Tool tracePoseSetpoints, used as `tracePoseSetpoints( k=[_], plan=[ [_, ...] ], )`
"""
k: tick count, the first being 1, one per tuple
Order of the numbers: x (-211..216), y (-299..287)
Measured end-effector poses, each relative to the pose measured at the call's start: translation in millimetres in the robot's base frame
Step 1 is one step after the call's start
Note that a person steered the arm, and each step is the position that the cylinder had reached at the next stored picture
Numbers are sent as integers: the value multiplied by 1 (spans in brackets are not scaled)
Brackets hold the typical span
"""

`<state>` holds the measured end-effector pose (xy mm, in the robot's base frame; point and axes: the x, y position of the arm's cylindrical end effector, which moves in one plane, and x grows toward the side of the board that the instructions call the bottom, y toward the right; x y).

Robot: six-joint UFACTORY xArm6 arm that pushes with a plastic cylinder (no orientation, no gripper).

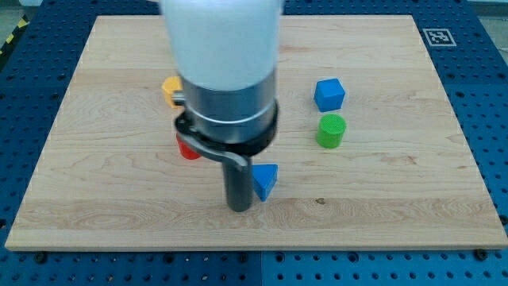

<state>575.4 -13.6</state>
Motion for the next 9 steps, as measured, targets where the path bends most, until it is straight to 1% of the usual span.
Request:
tracePoseSetpoints(
  k=[2, 4, 5, 6, 7, 8, 9],
  plan=[
    [-1, 43],
    [-1, 35],
    [-8, 27],
    [-27, 27],
    [-35, 27],
    [-18, 45],
    [7, 131]
  ],
)
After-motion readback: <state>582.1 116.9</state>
